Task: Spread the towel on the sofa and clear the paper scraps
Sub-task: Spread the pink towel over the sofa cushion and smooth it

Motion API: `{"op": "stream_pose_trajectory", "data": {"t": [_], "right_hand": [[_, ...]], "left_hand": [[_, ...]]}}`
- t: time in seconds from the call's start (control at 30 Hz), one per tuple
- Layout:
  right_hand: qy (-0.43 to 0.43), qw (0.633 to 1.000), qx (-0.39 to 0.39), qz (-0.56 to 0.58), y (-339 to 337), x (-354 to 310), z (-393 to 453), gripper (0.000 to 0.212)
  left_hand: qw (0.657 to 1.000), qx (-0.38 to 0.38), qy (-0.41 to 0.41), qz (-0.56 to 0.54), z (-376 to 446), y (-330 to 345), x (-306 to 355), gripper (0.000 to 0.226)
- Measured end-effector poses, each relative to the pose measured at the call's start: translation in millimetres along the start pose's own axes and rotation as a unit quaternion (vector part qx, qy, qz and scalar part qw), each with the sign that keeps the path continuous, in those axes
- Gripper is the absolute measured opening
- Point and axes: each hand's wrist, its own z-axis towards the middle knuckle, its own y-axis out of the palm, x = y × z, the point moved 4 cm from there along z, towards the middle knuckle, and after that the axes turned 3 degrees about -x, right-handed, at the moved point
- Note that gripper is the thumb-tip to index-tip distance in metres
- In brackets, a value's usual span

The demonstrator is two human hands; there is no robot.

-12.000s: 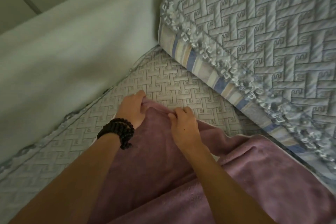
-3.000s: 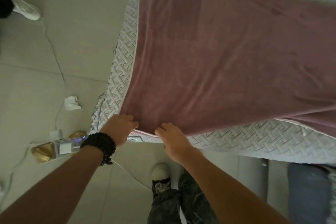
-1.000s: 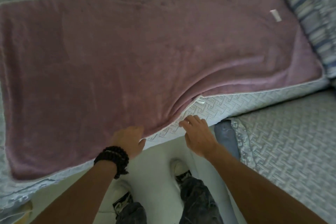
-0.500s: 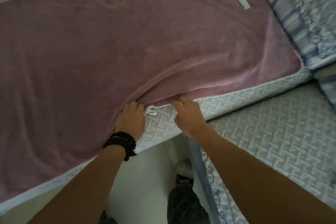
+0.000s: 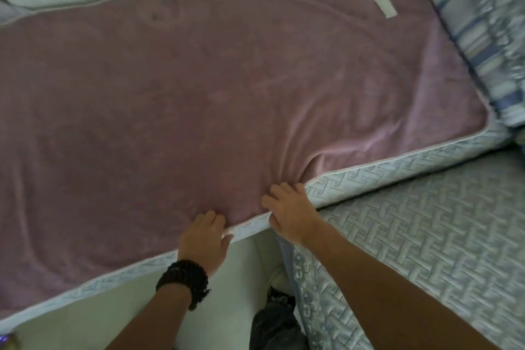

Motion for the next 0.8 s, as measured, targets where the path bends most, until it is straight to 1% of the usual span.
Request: {"op": "stream_pose_trajectory", "data": {"t": [0.07,0.13,0.2,0.3,0.37,0.43,0.5,0.57,0.6,0.67,0.7,0.73,0.8], "right_hand": [[0.002,0.999,0.031,0.043,-12,11,-4,0.023],[0.030,0.995,0.062,0.068,-26,32,-17,0.023],[0.078,0.990,0.082,0.083,-40,64,-38,0.027],[0.173,0.974,0.105,0.099,-55,127,-71,0.032],[0.238,0.961,0.100,0.102,-60,171,-89,0.034],[0.286,0.948,0.095,0.099,-63,208,-102,0.037],[0.331,0.933,0.093,0.109,-63,246,-114,0.045],[0.363,0.925,0.070,0.091,-62,269,-114,0.062],[0.373,0.923,0.055,0.079,-57,278,-113,0.071],[0.377,0.922,0.050,0.074,-50,291,-105,0.079],[0.376,0.922,0.053,0.074,-46,294,-100,0.077],[0.380,0.920,0.060,0.079,-44,297,-97,0.071],[0.400,0.907,0.091,0.096,-40,298,-89,0.048]], "left_hand": [[1.000,-0.013,0.006,0.010,8,-9,13,0.029],[0.999,-0.003,0.046,0.000,18,-26,35,0.033],[0.995,0.013,0.097,-0.010,35,-44,70,0.029],[0.983,0.063,0.167,-0.035,71,-68,140,0.022],[0.971,0.087,0.220,-0.019,95,-76,191,0.022],[0.963,0.083,0.256,0.006,118,-74,231,0.023],[0.963,0.064,0.256,0.059,142,-65,265,0.031],[0.969,0.038,0.213,0.116,158,-57,278,0.037],[0.969,0.029,0.205,0.133,164,-51,283,0.037],[0.962,0.012,0.219,0.163,173,-45,289,0.035],[0.957,0.005,0.234,0.172,173,-45,290,0.032],[0.951,-0.005,0.253,0.177,174,-45,291,0.027],[0.941,-0.012,0.280,0.191,174,-44,286,0.021]]}}
